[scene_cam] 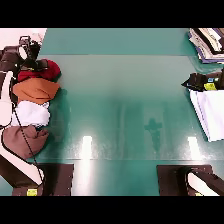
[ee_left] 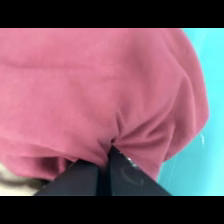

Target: Fold the shirts.

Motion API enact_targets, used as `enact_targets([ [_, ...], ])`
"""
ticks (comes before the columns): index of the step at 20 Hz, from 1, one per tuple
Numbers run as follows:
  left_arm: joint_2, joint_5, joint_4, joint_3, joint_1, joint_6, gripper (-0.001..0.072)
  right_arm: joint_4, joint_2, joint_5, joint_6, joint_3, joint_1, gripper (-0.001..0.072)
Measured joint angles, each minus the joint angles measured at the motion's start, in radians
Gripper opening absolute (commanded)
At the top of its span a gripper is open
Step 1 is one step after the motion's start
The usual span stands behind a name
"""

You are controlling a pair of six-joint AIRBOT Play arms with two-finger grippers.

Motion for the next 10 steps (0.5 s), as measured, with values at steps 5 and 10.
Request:
enact_targets([
  [5,0.096,-0.074,-0.012,0.059,-0.017,0.0,0.0026,0.001,0.0,-0.003,0.0,0.014,0.0,0.0017],
  [10,0.374,-0.103,-0.019,0.168,-0.111,0.026,0.0026,0.0,0.0,-0.016,-0.057,0.143,-0.004,0.0017],
])
